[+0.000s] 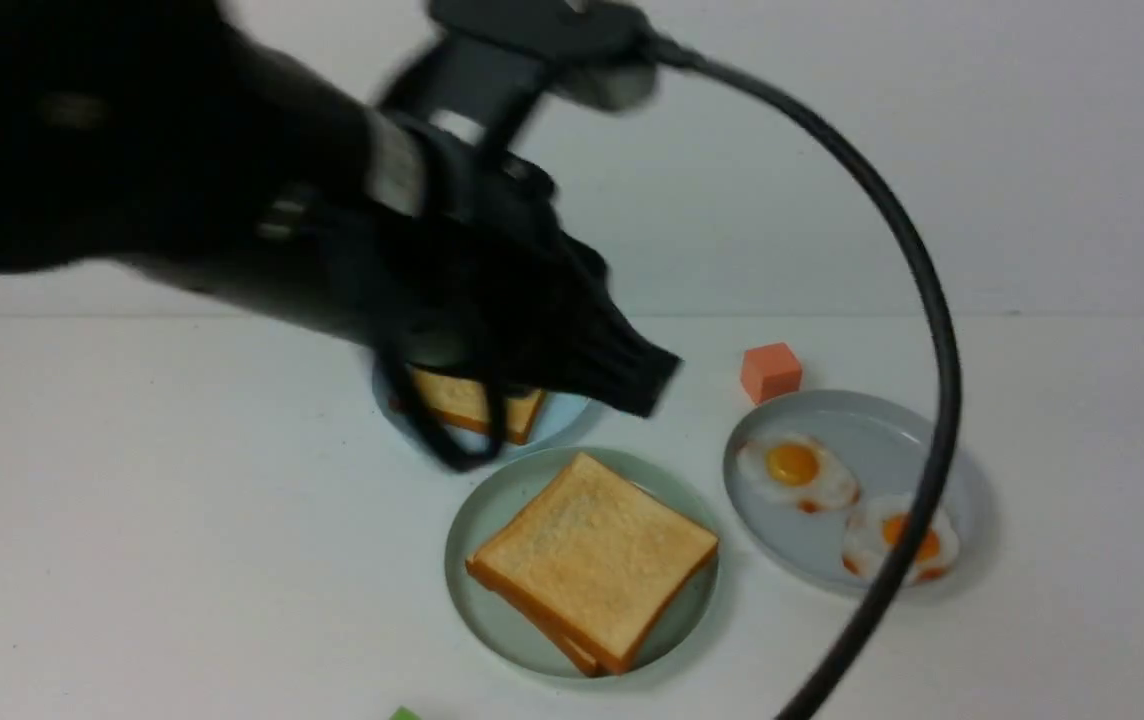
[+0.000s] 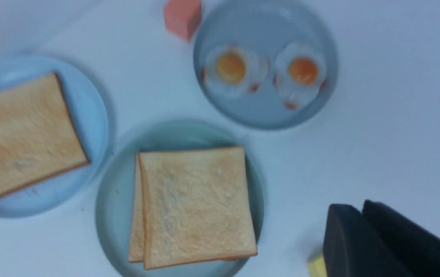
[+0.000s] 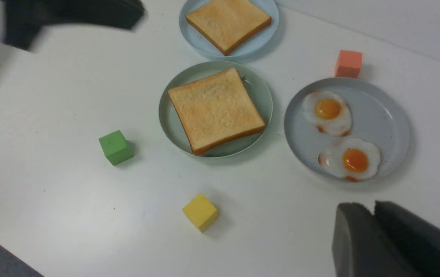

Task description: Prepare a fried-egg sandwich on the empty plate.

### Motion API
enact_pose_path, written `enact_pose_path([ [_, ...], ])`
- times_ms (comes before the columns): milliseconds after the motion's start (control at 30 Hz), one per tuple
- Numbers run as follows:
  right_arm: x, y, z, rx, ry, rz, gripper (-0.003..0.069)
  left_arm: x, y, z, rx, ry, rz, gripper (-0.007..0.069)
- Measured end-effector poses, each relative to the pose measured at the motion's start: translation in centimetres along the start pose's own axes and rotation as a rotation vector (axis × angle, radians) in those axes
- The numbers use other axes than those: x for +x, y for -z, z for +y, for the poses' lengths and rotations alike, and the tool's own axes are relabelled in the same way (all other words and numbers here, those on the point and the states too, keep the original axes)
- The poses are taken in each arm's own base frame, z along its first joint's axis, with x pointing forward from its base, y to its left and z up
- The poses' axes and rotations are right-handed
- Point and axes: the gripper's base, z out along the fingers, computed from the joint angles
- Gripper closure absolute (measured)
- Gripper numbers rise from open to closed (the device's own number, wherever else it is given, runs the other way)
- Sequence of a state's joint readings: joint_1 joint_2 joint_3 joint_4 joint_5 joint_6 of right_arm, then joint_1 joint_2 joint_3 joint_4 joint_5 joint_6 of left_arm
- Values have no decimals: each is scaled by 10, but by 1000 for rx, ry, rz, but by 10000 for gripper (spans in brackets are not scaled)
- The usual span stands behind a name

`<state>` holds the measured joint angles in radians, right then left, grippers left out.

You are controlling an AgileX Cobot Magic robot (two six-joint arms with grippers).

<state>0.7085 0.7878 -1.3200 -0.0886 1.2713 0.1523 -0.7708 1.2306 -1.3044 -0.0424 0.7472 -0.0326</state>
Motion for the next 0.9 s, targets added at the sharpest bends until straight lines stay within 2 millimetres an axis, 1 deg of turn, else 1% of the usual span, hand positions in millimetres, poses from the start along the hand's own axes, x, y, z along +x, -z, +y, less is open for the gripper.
enact_pose_path([
  [33, 0, 0, 0, 0, 0, 0, 566, 6, 23, 0, 6, 2, -52, 638],
  [67, 0, 0, 0, 0, 0, 0, 565, 21, 45, 0, 12, 5, -101, 638],
  [133, 0, 0, 1, -6, -2, 1, 564, 40, 73, 0, 21, 10, -181, 638],
  [167, 0, 0, 1, -12, -4, 2, 561, 55, 86, 0, 26, 14, -228, 638],
  [200, 0, 0, 2, -20, -6, 3, 560, 75, 98, 1, 30, 17, -290, 638],
  [233, 0, 0, 2, -24, -8, 4, 559, 91, 101, 2, 31, 18, -334, 638],
  [267, 0, 0, 2, -26, -8, 4, 558, 95, 108, 3, 32, 17, -363, 638],
  [300, 0, 0, 3, -36, -11, 6, 557, 125, 112, 5, 35, 20, -465, 638],
  [333, 1, 0, 4, -39, -12, 6, 557, 129, 117, 5, 36, 20, -493, 638],
  [367, 1, 0, 4, -45, -14, 7, 556, 151, 119, 7, 38, 22, -577, 638],
  [400, 1, 0, 4, -47, -16, 7, 556, 168, 118, 9, 40, 25, -637, 638],
  [467, 1, 0, 5, -50, -17, 8, 556, 191, 114, 11, 47, 42, -691, 638],
  [500, 1, 0, 5, -50, -17, 8, 556, 195, 112, 11, 47, 46, -689, 638],
  [533, 1, 0, 5, -50, -17, 8, 554, 211, 106, 12, 55, 67, -700, 638],
  [567, 1, 0, 5, -50, -17, 8, 553, 219, 103, 13, 57, 76, -695, 638],
  [633, 1, 0, 5, -50, -17, 8, 550, 231, 96, 14, 59, 86, -683, 638],
  [700, 1, 0, 5, -51, -17, 8, 547, 237, 92, 14, 59, 90, -677, 638],
  [900, 1, 0, 5, -51, -20, 8, 539, 249, 80, 15, 54, 92, -625, 638],
])
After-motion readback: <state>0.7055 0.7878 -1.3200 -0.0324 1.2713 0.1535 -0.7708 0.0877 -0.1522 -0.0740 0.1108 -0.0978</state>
